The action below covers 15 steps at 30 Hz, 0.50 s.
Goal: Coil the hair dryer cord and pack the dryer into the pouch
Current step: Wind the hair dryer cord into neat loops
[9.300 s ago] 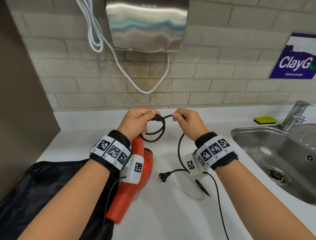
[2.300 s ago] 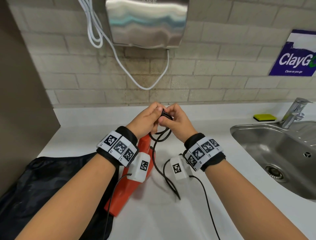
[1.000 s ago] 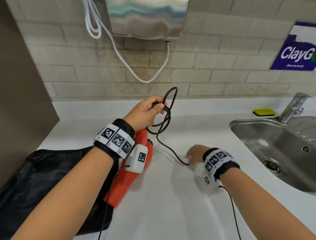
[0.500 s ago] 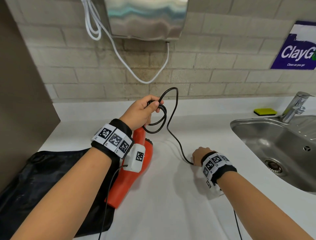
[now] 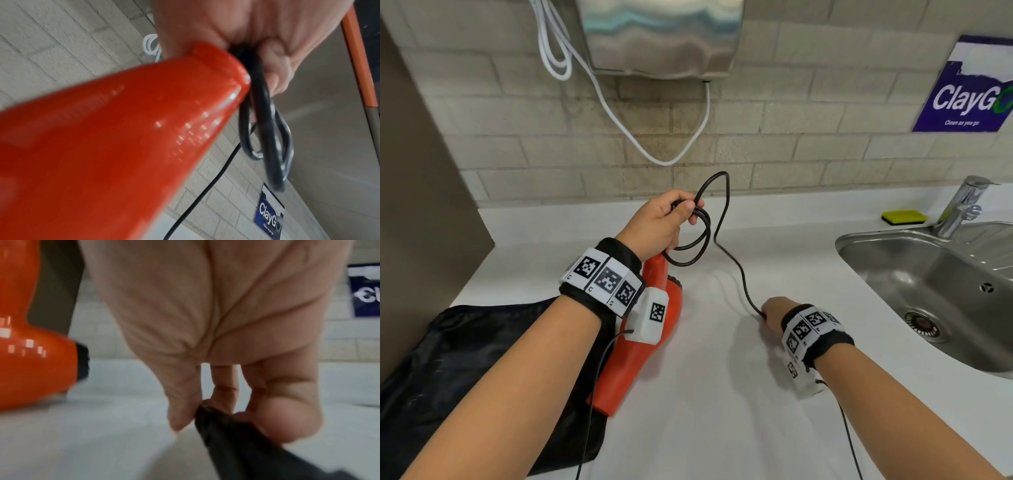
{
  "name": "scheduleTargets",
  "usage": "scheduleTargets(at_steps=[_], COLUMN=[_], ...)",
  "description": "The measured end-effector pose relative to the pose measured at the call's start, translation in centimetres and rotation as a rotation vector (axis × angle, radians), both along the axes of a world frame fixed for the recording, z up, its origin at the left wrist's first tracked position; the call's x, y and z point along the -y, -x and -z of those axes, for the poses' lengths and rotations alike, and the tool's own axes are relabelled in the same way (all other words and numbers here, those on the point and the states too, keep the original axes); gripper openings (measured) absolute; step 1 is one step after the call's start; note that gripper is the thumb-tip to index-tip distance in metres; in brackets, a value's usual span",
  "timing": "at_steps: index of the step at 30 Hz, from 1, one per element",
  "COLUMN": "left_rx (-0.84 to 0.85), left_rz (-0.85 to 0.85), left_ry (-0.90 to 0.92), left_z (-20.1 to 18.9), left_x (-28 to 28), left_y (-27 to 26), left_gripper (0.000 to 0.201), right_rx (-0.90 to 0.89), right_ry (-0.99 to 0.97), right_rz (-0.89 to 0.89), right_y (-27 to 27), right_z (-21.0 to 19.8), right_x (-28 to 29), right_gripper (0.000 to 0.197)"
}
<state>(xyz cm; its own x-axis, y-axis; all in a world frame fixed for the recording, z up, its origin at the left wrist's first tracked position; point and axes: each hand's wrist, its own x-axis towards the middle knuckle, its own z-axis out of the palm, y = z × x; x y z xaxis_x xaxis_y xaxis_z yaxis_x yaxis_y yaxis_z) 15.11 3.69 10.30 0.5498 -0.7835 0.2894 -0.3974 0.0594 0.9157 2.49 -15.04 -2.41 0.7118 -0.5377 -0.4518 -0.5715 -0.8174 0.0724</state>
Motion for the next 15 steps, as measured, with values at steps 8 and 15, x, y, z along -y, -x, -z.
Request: scheduleTargets(at_steps=[8,15], left_rx=[-0.013,-0.012], left_rz=[-0.029,-0.048], left_ry=[0.035,0.020], left_z=[0.1,0.2], left_x=[0.5,0.6], left_y=[0.0,-0.2], left_gripper=[0.019,0.015], right_rx=[1.081,1.773], right_ry=[-0.986,-1.318], right_rz=[0.064,-0.002], right_y=[0.0,-0.7], right_z=[-7.4,-10.2], right_x=[-4.0,-7.4], right_gripper=[0.034,0.035])
